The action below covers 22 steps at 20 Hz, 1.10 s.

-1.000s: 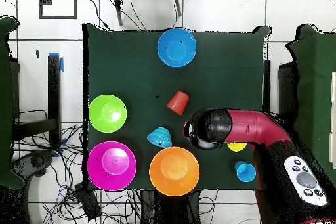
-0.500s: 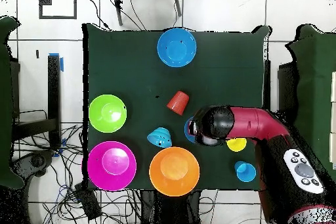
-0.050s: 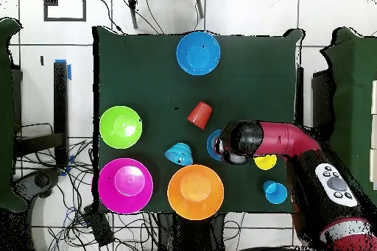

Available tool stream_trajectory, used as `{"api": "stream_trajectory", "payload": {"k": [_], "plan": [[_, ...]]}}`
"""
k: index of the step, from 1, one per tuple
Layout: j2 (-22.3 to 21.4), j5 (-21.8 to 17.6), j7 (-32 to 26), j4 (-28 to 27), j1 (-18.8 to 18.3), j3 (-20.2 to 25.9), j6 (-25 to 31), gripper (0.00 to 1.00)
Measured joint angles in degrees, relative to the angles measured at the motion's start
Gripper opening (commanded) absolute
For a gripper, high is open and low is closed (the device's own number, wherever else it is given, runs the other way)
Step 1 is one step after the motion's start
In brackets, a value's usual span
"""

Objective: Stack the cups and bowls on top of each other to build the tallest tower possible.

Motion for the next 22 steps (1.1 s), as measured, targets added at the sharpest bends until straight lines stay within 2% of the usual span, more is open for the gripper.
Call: {"api": "stream_trajectory", "payload": {"k": [8,22], "plan": [[2.6,-2.1,0.0,-0.2,1.2,-1.8,-1.2,1.00],[5.0,-2.5,0.0,-0.2,11.0,-7.6,-6.5,1.00]]}}
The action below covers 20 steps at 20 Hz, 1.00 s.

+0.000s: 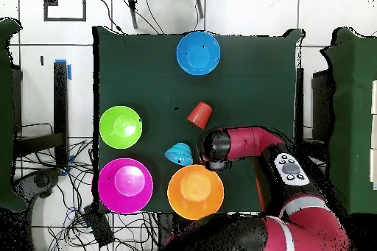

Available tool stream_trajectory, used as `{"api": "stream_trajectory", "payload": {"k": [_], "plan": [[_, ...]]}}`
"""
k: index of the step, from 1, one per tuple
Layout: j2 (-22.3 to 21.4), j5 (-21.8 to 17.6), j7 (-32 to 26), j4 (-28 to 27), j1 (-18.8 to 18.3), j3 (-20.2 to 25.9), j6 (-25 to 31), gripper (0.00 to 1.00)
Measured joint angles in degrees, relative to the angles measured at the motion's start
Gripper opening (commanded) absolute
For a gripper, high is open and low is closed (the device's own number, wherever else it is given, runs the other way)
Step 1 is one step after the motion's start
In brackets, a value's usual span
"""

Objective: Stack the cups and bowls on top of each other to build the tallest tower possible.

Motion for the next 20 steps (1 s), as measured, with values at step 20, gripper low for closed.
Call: {"api": "stream_trajectory", "payload": {"k": [20], "plan": [[3.3,0.6,0.0,0.0,1.6,-4.8,-3.3,1.00]]}}
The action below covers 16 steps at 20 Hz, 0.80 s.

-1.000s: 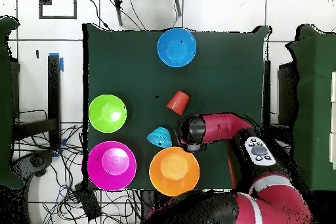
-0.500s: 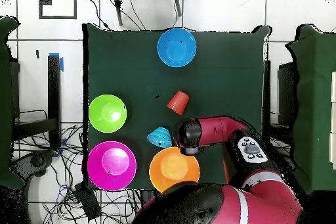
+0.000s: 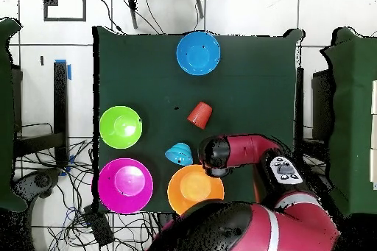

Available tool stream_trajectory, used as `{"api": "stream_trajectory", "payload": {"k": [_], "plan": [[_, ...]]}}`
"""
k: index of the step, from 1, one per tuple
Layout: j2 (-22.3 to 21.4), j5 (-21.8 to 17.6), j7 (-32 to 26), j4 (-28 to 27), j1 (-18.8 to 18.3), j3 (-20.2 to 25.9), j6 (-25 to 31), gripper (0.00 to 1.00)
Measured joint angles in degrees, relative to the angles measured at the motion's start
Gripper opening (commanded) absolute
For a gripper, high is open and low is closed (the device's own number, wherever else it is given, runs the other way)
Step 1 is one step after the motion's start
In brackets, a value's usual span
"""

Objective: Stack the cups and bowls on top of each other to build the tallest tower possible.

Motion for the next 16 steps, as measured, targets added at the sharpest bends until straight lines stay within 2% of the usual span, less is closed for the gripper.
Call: {"api": "stream_trajectory", "payload": {"k": [16], "plan": [[-3.4,5.9,0.0,0.0,-6.4,0.2,0.0,1.00]]}}
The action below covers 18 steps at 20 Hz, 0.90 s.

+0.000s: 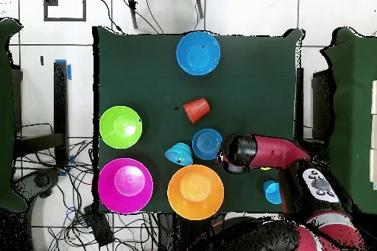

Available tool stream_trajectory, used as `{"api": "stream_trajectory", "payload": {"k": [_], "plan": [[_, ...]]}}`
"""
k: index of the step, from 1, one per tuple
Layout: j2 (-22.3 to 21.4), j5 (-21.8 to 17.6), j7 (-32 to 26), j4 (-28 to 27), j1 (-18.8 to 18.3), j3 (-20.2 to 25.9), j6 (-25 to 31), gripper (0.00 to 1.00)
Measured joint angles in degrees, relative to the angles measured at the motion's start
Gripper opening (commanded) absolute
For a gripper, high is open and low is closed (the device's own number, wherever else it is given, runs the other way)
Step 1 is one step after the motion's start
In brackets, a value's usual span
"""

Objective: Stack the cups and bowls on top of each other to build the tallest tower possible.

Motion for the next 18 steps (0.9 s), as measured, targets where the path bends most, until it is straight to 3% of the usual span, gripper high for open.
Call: {"api": "stream_trajectory", "payload": {"k": [8,18], "plan": [[-1.8,0.2,0.0,0.0,-0.2,0.0,0.0,1.00],[-1.2,0.1,0.0,0.0,-0.2,0.0,0.0,1.00]]}}
